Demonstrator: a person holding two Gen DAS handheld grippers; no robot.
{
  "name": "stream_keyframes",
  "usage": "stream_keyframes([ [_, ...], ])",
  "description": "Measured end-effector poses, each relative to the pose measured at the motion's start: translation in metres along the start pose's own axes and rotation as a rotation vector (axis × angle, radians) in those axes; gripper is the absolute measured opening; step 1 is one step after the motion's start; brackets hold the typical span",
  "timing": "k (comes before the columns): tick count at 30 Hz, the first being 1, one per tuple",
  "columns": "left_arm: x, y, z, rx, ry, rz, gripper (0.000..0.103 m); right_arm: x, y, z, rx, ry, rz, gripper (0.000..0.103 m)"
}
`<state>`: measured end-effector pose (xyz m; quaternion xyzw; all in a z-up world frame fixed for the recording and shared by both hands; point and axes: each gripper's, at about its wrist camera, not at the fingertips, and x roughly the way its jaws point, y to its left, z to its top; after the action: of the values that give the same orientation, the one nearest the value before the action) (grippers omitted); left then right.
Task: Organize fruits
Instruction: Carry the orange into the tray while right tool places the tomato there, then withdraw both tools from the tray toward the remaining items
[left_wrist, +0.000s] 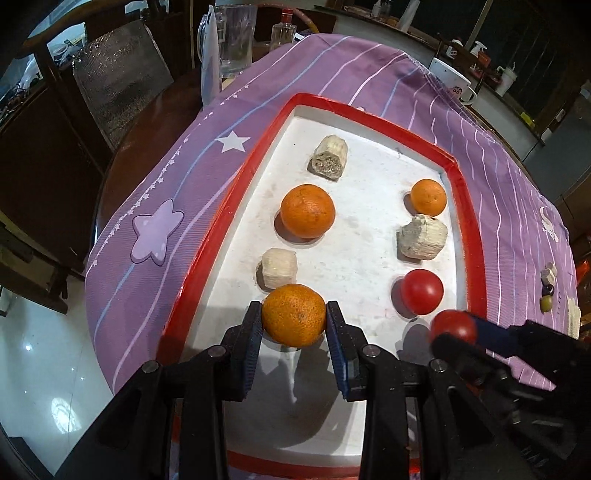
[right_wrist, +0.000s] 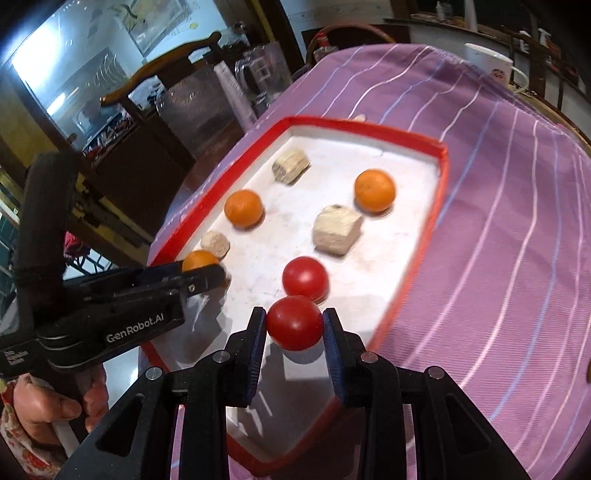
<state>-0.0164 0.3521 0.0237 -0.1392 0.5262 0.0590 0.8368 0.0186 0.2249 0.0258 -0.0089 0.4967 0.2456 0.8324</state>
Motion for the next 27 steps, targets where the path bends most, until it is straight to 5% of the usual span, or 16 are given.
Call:
stream_keyframes([
  [9,-0.005,0.005,0.004,-0.025,0.008,-0.022,0.035,0.013,0.002,0.001,0.020,0.010,0.030,0.035],
  [14,-0.021,0.000,0.007,-0.030,-0.028,-0.018,0.044,0.006,0.003,0.000,0.012,-0.001,0.033,0.036],
  [27,-0.050,-0.071,-0.005,0.075,-0.087,0.073,0.053,-0.052,-0.050,-0.019,0.143,-0.088,-0.029,0.036],
])
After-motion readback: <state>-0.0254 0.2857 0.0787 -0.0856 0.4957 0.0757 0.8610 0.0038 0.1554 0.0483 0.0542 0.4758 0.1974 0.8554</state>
